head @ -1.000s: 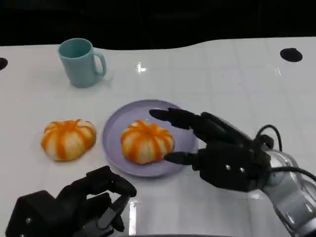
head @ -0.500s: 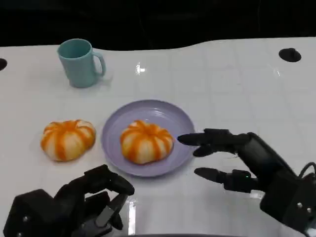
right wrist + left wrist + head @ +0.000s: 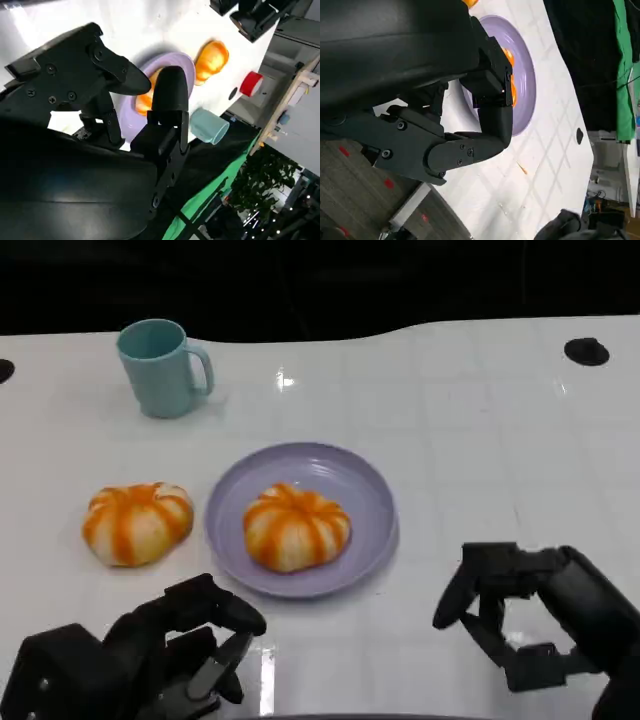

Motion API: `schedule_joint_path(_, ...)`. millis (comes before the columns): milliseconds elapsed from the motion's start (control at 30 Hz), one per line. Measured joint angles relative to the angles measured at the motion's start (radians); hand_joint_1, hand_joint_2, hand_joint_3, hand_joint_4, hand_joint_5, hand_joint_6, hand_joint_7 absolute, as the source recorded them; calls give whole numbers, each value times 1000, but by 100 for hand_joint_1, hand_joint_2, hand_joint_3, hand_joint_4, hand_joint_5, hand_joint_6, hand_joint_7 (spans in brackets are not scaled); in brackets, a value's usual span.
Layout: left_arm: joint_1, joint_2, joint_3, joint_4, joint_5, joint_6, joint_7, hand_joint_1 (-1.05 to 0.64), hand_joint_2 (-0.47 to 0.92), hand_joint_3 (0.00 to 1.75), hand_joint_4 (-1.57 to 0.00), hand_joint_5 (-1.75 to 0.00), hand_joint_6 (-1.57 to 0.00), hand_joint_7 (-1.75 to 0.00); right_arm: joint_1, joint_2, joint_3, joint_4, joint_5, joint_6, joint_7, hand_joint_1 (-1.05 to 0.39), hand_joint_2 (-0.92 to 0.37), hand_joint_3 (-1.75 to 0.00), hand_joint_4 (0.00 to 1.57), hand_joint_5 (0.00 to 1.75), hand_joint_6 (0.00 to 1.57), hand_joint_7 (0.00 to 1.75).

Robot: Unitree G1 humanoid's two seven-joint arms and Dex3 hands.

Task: Grasp the bread from the table and place it into the plate.

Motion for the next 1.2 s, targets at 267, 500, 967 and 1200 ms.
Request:
schedule_joint_path(267,-6,3,4,7,-5,0,-4,-43,91,50,-65,-175,-65,-130,64,-23,-30,-70,-31,39,-9,-7,-42,-121,87,175,78,135)
schedule_joint_path(500,-7,4,10,12,-8,0,-10,-42,92,49,-66,-175,-65,-129,69,-23,-28,-55,-82,30,-45,-5,-38,-127,91,175,78,139)
schedule_joint_path(967,-6,22,15,12,-10,-6,-23,-40,92,48,-66,-175,-65,-130,69,-23,-13,19,-145,-58,-92,-7,-34,-131,93,175,80,145)
schedule_joint_path(1200,-7,23,23,25,-11,-23,-28,-40,92,49,-69,-175,-66,-130,69,-23,-9,21,-159,-71,-106,-9,-33,-133,95,175,82,145)
